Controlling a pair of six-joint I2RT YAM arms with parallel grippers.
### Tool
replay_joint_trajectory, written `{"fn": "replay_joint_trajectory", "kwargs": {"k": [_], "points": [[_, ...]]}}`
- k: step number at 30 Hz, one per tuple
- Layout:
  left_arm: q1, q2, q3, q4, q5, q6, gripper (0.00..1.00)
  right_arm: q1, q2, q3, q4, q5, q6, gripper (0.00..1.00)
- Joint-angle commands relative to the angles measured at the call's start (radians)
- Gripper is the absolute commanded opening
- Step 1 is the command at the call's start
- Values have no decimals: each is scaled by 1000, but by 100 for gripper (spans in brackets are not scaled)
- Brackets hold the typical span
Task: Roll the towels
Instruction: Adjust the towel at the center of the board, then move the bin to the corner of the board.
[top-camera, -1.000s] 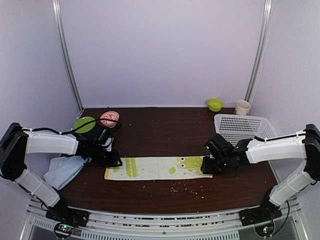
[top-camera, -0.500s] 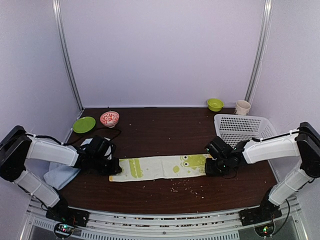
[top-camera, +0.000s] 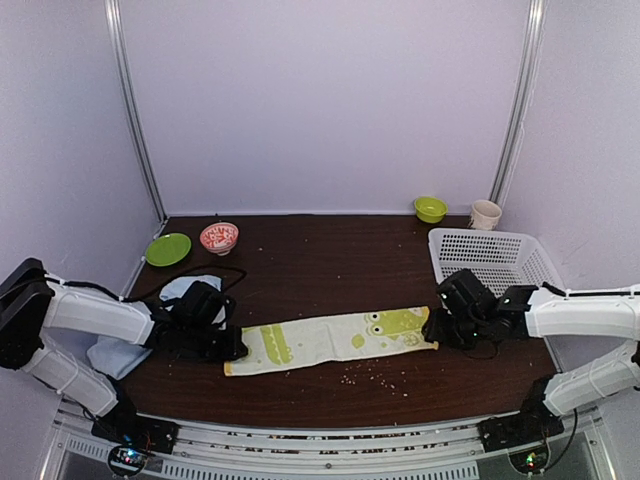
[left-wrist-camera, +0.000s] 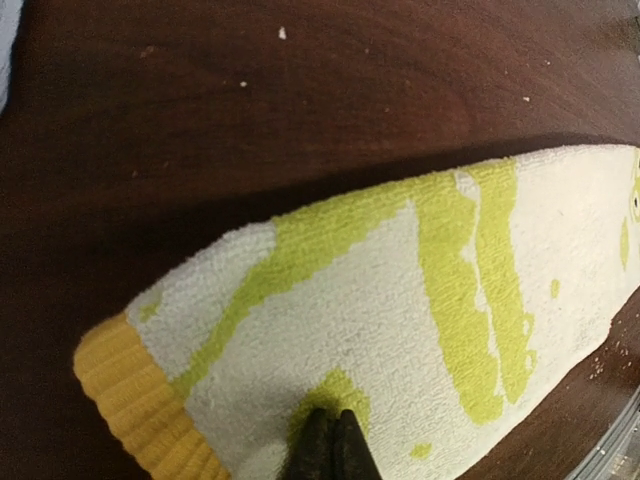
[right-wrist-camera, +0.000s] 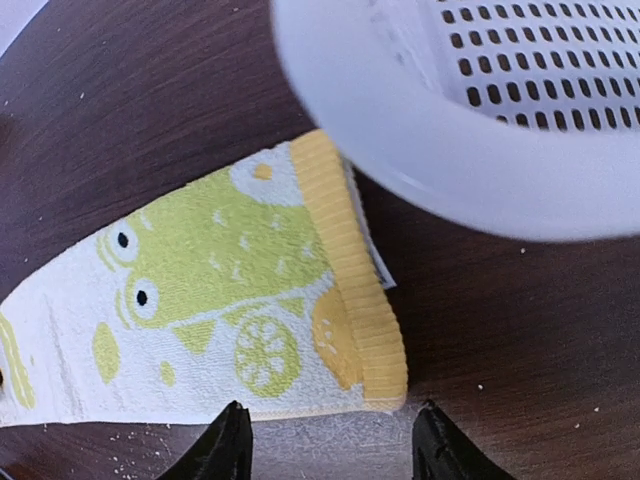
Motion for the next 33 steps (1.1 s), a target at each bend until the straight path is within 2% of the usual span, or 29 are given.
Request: {"fn": "replay_joint_trajectory", "kwargs": {"k": [1,13,18,27,33], "points": [[-4,-39,-53,-139,-45,-11,0,-17,-1,-69,17,42,126,54],[-4,-81,-78,-174,-34,19,0,-17,64,-132,192,20,291,54],[-4,-113,-87,-193,-38,28,0,-9,132,-90,170,34,304,54],[-4,-161,-106,-202,-46,30,0,-57,139,-9,63,90,168,55],[-4,-174,-104,-204,-50,35,0,-58,65,75,-31,41,14,56]]}}
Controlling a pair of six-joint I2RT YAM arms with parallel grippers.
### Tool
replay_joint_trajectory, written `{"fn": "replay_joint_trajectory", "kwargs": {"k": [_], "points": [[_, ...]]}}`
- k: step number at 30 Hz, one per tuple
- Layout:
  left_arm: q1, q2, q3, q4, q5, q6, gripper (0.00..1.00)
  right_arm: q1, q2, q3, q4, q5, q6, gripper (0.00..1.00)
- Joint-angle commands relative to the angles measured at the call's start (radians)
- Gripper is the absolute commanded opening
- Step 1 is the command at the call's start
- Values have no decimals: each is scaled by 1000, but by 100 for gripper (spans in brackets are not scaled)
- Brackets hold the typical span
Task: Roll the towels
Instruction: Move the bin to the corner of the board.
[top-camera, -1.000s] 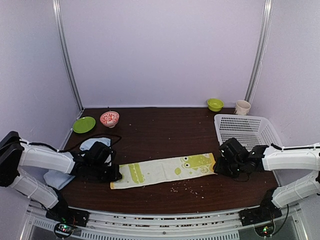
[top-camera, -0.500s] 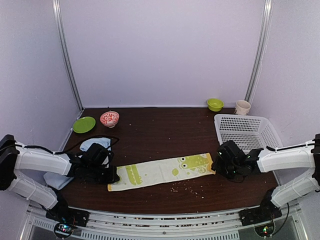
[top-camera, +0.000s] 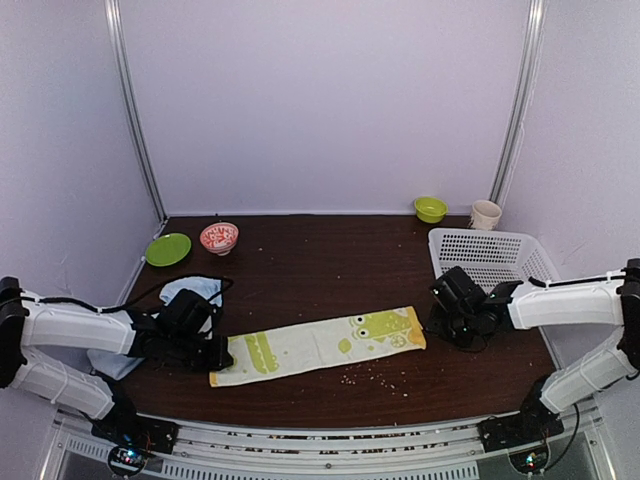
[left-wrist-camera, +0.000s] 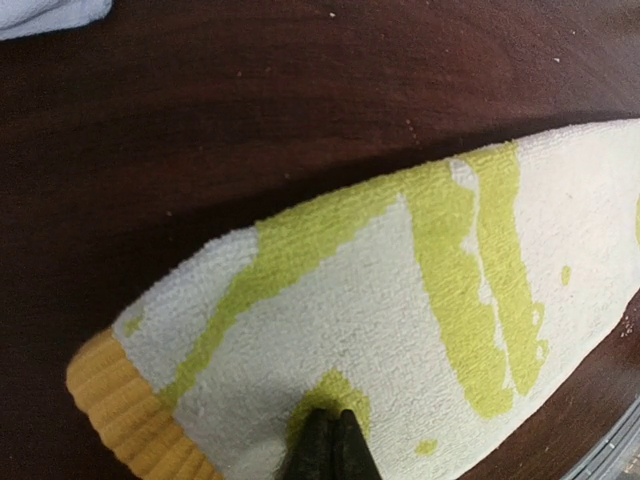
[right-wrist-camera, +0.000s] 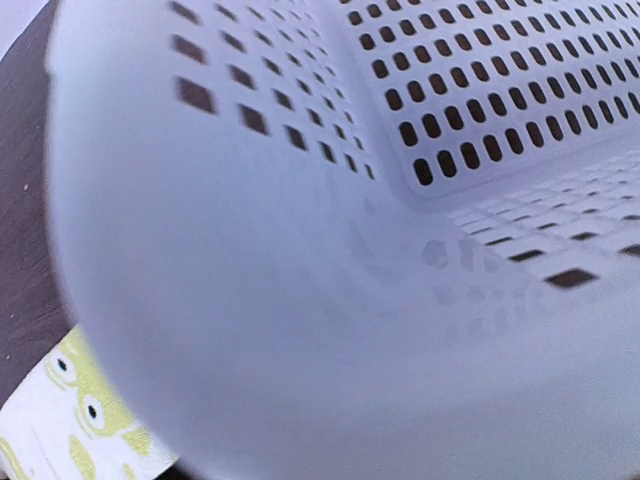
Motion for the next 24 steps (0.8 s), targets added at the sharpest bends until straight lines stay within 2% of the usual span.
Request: {"fn": "replay_joint_trajectory", "kwargs": {"k": [1,4,6,9,12,17,24], "points": [[-5,-5,-25,-58,-21,20,0,2,-100,62,-118,-35,-136,56],[-4,-12,-23,-61,-22,21,0,1,-229,61,-215,13,-191,55],[-4,-17,-23,-62,-25,18,0,-1,-300,50,-289,55,-230,50],[-5,-13,-17,-62,-34,15,0,-14,-370,3,-378,80,-263,37],[-5,8,-3,-62,-47,15,0,-41,-388,-62,-379,67,-259,26],[-4,59,32,-53,-46,19,0,-139,-303,-94,-245,57,-263,22],[-4,90,57,-62,-59,29,0,-306,-69,1,-67,41,-352,22]]}}
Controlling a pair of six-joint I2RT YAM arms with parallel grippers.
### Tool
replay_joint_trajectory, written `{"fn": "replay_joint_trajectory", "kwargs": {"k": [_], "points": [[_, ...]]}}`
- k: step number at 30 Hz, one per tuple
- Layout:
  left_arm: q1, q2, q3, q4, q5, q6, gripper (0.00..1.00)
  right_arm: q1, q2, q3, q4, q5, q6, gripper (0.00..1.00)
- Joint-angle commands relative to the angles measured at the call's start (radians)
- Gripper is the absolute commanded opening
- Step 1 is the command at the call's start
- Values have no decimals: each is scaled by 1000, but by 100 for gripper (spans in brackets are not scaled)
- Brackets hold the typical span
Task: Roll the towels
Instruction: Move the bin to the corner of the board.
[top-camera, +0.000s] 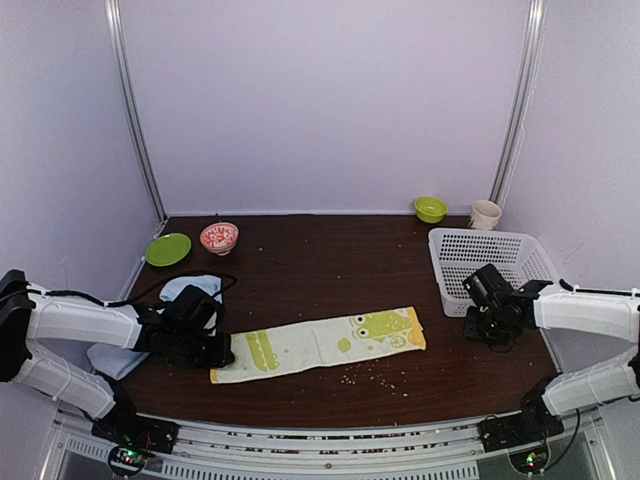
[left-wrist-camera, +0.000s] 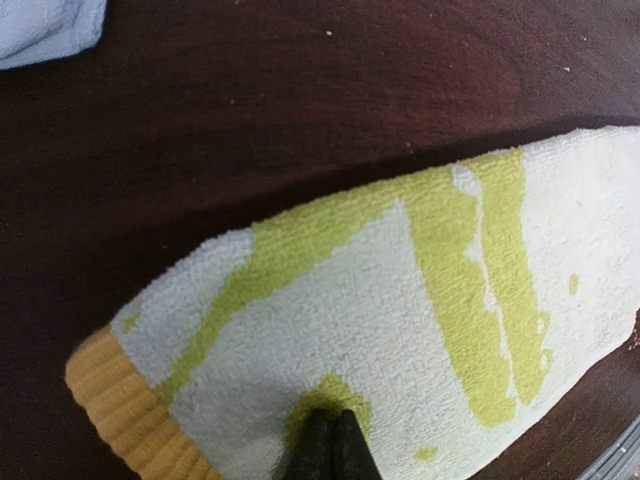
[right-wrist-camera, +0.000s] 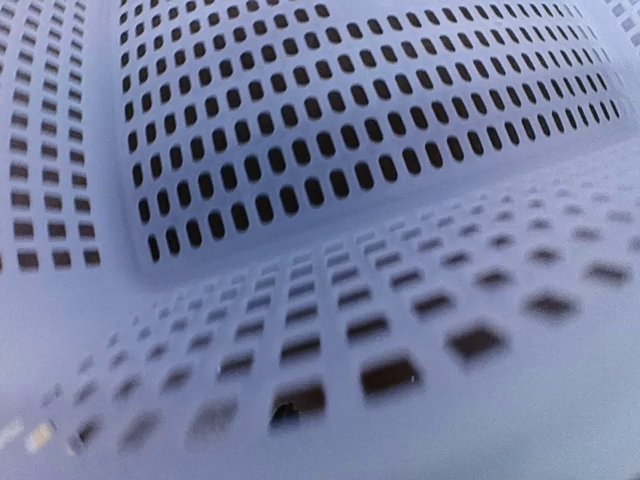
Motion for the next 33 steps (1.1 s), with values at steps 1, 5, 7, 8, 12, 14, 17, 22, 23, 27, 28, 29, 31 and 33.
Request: {"fn": "replay_joint_trajectory", "kwargs": {"k": [1,5,7,8,12,14,17,22,23,27,28,29,31,33], "points": [[-2,38,9,-40,-35,18,0,-99,124,90,156,2,-75,22],[-3,43,21,-43,-40,20,0,-169,226,156,195,-7,-108,22],[-2,46,28,-49,-45,23,0,-194,263,190,201,-7,-121,22],[-2,48,32,-52,-45,24,0,-202,278,205,206,-3,-127,22],[-2,64,43,-53,-44,31,0,-240,342,270,215,2,-148,22],[-3,71,46,-53,-42,32,0,-256,371,302,221,5,-156,22],[-2,76,49,-52,-41,33,0,-265,407,355,215,3,-166,22],[-2,69,42,-53,-37,33,0,-236,348,315,200,-101,-182,31],[-3,68,39,-53,-37,32,0,-221,323,295,193,-134,-180,35],[-3,72,41,-53,-34,35,0,-153,218,202,168,-199,-155,44],[-2,74,42,-52,-32,35,0,-137,195,182,164,-208,-146,45],[-3,76,43,-53,-30,36,0,-121,172,162,163,-221,-136,47],[-3,77,41,-52,-28,36,0,-84,142,129,162,-250,-110,48],[-3,74,38,-53,-28,34,0,-21,125,110,155,-259,-80,49]]}}
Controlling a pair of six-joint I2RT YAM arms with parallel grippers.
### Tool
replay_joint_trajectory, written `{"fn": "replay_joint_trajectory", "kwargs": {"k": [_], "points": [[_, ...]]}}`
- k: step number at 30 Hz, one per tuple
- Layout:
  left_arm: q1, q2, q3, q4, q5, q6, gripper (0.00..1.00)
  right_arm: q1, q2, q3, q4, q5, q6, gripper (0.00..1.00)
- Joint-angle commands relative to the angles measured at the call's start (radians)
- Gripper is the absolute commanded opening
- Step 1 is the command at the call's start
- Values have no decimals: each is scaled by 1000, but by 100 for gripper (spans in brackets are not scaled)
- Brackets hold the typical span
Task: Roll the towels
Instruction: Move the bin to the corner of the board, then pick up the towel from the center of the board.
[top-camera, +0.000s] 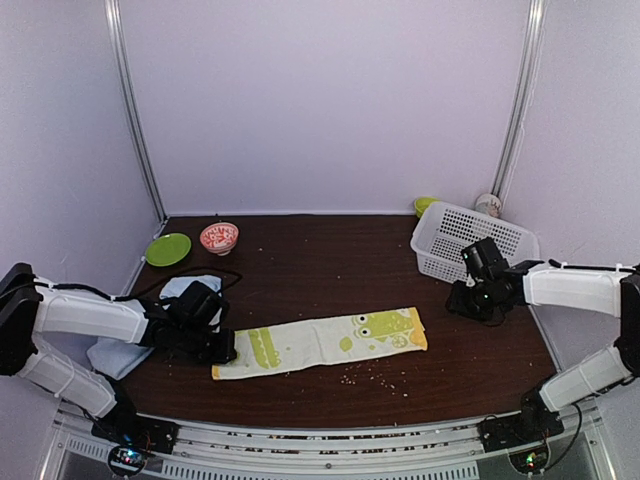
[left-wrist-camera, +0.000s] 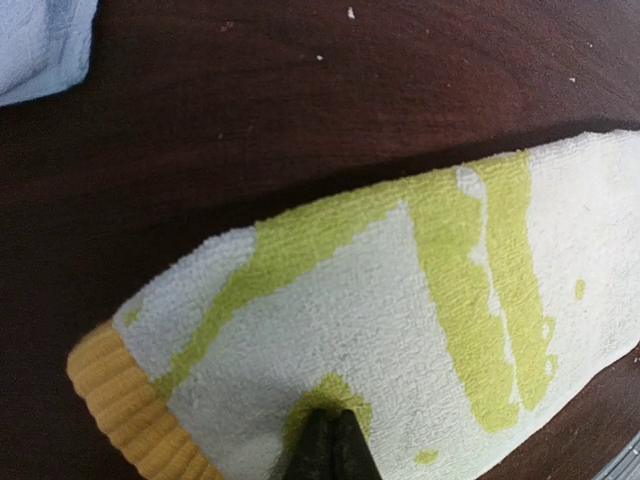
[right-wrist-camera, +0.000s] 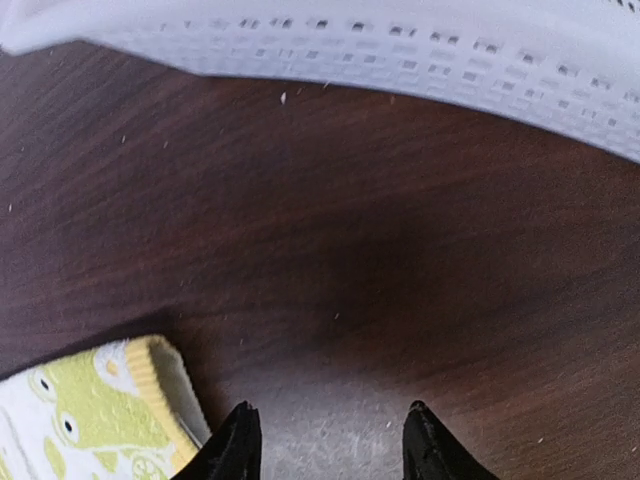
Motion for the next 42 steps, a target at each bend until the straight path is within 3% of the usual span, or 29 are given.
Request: {"fn": "replay_joint_trajectory", "kwargs": {"k": [1,10,18,24,30,34,42], "points": [[-3,18,-11,-42,-7,11,0,106,-46,-59,-23,-58,77,49],[-4,2,-19,-40,-8,5,0,262,34,-112,117,-112,219,52],[-3,-18,-28,-50,-10,2,0,287,87,-123,114,-93,260,50],[-4,-31,-23,-63,-16,2,0,350,127,-123,47,-86,259,35],[-4,-42,-28,-67,-15,1,0,388,163,-164,93,-115,282,19],[-4,-51,-33,-70,-13,0,0,388,116,-155,66,-71,288,0],[-13,-43,-3,-44,28,31,0,349,-79,-71,-107,126,222,0]]}}
